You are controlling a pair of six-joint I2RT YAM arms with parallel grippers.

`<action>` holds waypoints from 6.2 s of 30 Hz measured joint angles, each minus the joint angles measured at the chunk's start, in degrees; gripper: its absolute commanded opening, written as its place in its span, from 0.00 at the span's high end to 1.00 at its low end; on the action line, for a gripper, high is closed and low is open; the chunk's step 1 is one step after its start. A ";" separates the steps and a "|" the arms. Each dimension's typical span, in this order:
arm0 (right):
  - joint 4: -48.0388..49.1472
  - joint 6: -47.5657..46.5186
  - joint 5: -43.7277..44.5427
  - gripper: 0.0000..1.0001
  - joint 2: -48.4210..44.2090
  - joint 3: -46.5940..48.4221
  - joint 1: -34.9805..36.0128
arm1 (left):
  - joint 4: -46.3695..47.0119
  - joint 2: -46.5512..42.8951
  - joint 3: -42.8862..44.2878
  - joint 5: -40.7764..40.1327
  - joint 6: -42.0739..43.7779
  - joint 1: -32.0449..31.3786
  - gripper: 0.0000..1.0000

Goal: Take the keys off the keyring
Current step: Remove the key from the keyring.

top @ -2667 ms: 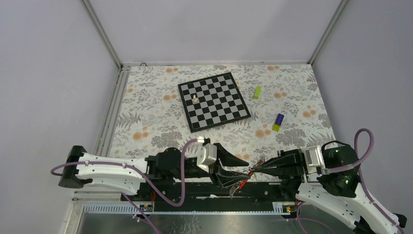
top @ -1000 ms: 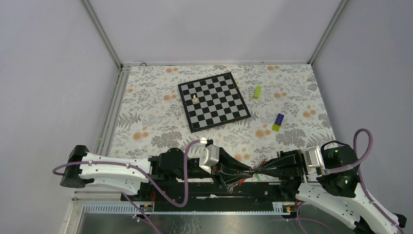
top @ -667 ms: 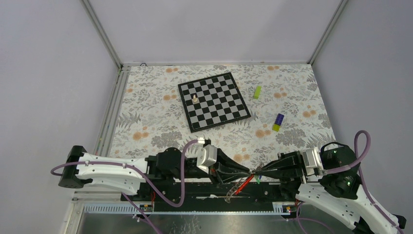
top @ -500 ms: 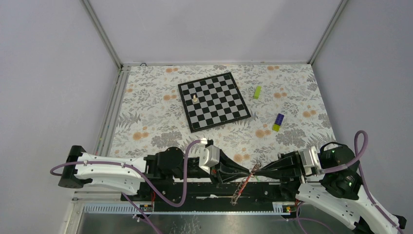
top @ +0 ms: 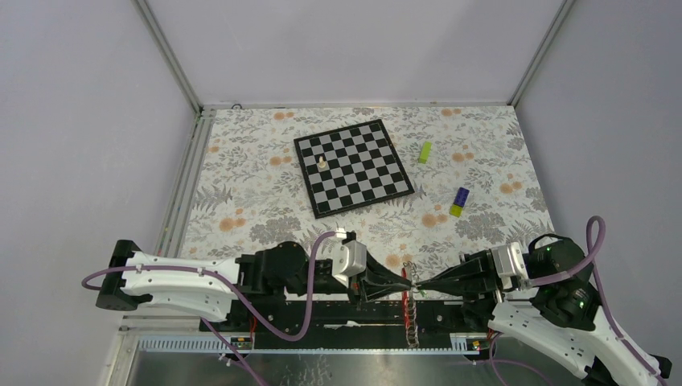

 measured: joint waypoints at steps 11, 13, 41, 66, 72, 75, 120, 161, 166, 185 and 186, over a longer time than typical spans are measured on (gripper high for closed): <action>-6.82 -5.73 -0.33 1.00 2.43 5.55 0.00 | -9.20 0.11 6.27 0.35 1.84 0.00 1.00; -7.23 -6.75 -0.70 1.00 3.32 6.25 0.00 | -10.36 0.42 7.28 0.42 2.25 0.00 1.00; -8.15 -7.21 -4.70 1.00 4.94 4.83 0.00 | -15.74 1.66 9.20 0.98 3.67 0.00 1.00; -7.78 -6.38 -3.37 1.00 2.91 4.26 0.00 | -15.72 1.66 9.20 1.44 3.67 0.00 1.00; -7.50 -5.75 -2.99 1.00 2.19 4.26 0.00 | -14.97 1.66 9.20 1.33 3.58 0.00 1.00; -7.48 -5.75 -2.43 1.00 1.81 4.24 0.00 | -14.47 1.62 9.18 0.87 3.32 0.00 1.00; -8.90 -10.73 5.35 1.00 -1.16 -0.33 0.00 | -3.76 -6.95 -1.42 -12.00 -1.01 0.00 0.45; -5.35 -11.74 -12.24 1.00 3.34 5.49 0.00 | 2.58 1.60 -0.07 3.06 -0.02 0.00 0.60; -5.35 -11.74 -12.24 1.00 3.48 5.49 0.00 | 3.72 1.66 -0.07 4.39 -0.02 0.00 0.60; -4.15 -11.30 -12.57 1.00 3.48 5.42 0.00 | 4.00 4.42 1.66 7.80 -0.02 0.00 0.55; -4.07 -11.28 -12.57 1.00 3.48 5.42 0.00 | 4.04 4.46 1.73 7.82 -0.02 0.00 0.55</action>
